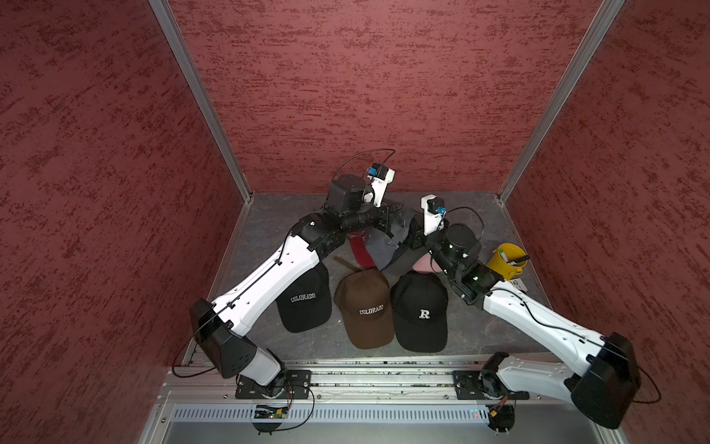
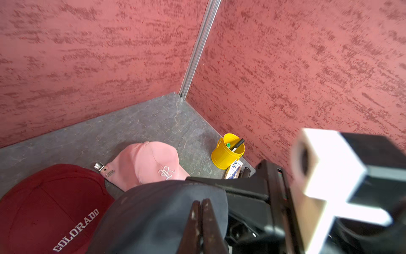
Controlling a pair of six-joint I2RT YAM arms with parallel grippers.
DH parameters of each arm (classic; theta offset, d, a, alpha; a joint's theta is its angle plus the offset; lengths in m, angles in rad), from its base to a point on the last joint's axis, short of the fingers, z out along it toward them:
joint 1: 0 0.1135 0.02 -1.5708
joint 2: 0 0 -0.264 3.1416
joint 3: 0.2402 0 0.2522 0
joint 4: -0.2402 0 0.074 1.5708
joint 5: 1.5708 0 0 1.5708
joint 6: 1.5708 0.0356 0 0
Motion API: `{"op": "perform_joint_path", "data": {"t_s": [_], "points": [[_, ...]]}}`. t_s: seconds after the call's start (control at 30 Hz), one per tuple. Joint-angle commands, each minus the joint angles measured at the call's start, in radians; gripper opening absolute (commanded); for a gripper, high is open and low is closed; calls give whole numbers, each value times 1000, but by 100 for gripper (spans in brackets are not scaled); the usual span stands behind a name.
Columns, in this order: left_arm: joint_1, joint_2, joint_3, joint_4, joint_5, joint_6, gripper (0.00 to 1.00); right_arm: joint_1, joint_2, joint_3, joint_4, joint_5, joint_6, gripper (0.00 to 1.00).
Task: Open the adjustable buckle of the baseball cap
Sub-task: Open the adjustable buckle on the baseball cap.
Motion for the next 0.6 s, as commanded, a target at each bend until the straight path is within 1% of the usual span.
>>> {"op": "perform_joint_path", "data": {"t_s": [0.0,0.2,0.57], "points": [[6,-53,-33,51,-15,3,0,-17,12,45,-12,-26,52,0],[-8,-60,-42,37,-12,9,0,-33,25,63,-34,-41,82,0],[-39,-85,-71,39,-59,30,0,-75,34,68,-65,-74,137,0]]}}
